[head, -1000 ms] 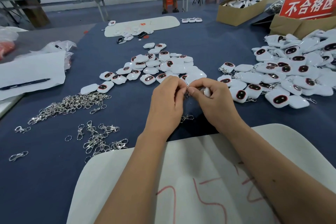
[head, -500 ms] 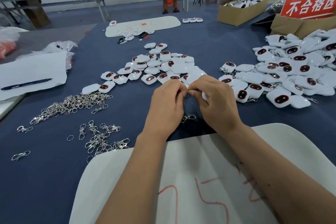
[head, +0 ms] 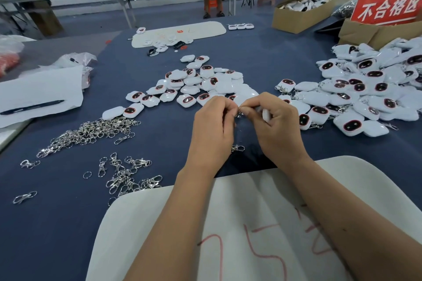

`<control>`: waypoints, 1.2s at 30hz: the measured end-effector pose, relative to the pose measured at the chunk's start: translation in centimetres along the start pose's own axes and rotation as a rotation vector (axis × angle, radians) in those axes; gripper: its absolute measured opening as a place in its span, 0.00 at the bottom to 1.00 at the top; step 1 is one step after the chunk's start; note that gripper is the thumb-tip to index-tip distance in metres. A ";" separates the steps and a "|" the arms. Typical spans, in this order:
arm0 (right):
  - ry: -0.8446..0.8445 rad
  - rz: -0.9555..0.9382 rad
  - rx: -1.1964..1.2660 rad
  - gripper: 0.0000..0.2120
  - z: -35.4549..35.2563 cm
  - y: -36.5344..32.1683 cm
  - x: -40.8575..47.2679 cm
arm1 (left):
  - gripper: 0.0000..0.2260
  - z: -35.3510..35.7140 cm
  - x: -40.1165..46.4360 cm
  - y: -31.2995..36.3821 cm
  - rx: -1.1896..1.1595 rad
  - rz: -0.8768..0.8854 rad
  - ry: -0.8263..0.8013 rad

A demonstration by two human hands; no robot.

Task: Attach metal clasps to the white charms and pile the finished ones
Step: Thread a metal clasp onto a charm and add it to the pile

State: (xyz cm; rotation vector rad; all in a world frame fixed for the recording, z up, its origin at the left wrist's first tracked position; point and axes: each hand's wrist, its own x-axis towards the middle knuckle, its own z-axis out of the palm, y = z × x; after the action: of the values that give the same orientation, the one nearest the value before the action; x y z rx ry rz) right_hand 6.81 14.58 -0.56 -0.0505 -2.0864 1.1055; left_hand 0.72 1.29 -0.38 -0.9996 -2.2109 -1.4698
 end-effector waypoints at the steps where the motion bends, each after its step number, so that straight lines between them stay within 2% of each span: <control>1: -0.034 0.049 0.042 0.05 0.0 0.0 0.0 | 0.06 0.0 0.0 0.0 0.016 0.001 -0.003; 3: -0.089 0.152 0.105 0.06 0.1 0.0 0.1 | 0.06 -0.1 0.1 -0.1 0.039 0.000 -0.006; 7: -0.080 0.312 0.087 0.11 0.2 0.4 0.5 | 0.06 -0.4 0.1 -0.4 0.094 0.006 -0.004; 9: -0.072 0.416 0.226 0.08 0.2 0.3 0.6 | 0.06 -0.4 0.0 -0.6 0.111 -0.002 -0.038; 11: -0.079 0.471 0.311 0.16 0.2 0.6 0.7 | 0.07 -0.3 -0.1 -0.6 0.130 -0.007 -0.092; 12: -0.085 0.485 0.278 0.19 0.2 0.7 0.7 | 0.06 -0.2 -0.2 -0.5 0.136 -0.004 -0.119; 15: -0.036 0.436 0.167 0.14 0.2 0.8 0.7 | 0.06 -0.1 -0.3 -0.3 0.138 0.005 -0.179; 17: 0.037 0.388 0.167 0.04 0.1 1.0 0.7 | 0.06 0.0 -0.3 -0.2 0.135 0.013 -0.206; 19: 0.094 0.376 0.201 0.06 0.0 1.3 0.7 | 0.06 0.1 -0.4 0.0 0.141 0.027 -0.227; 21: 0.110 0.405 0.264 0.01 0.0 1.5 0.6 | 0.06 0.1 -0.4 0.1 0.144 0.033 -0.236; 23: 0.113 0.420 0.260 0.06 0.1 1.6 0.6 | 0.06 0.1 -0.4 0.2 0.141 0.030 -0.235; 29: 0.120 0.384 0.156 0.10 0.5 1.6 0.4 | 0.06 0.1 -0.3 0.3 0.147 0.023 -0.241; 36: 0.128 0.366 0.129 0.10 0.4 1.7 0.4 | 0.07 0.1 -0.5 0.7 0.169 -0.005 -0.261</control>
State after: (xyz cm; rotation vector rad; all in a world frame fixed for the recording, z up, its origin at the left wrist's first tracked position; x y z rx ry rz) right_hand 5.80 15.46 -1.68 -0.4434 -1.9322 1.4112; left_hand 1.57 1.30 -0.24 -1.1853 -2.4705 -1.1863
